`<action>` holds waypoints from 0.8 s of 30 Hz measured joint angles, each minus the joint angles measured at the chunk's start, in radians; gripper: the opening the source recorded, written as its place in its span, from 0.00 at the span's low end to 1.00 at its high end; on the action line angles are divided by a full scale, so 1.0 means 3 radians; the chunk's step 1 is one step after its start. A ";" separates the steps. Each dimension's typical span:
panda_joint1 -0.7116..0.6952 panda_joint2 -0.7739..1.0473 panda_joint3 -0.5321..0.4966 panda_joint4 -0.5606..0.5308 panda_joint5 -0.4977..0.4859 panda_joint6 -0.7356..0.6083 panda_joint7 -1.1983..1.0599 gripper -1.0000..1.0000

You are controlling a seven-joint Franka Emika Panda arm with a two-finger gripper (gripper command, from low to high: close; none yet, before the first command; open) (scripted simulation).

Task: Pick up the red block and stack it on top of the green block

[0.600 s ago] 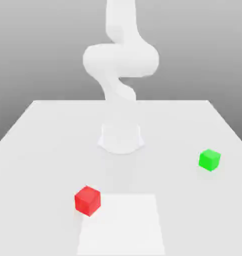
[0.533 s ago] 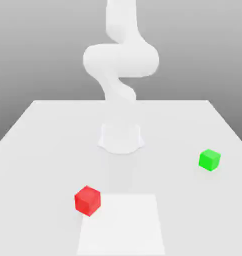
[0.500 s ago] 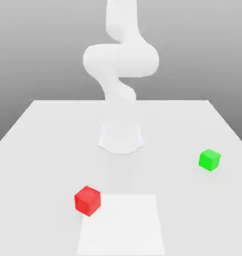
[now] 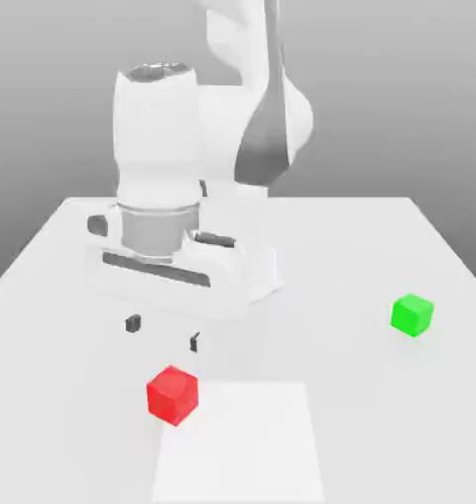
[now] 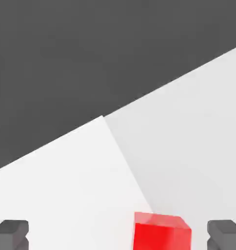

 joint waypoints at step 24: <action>0.0173 0.0017 0.0268 -0.0082 0.0109 0.0014 -0.0110 0.00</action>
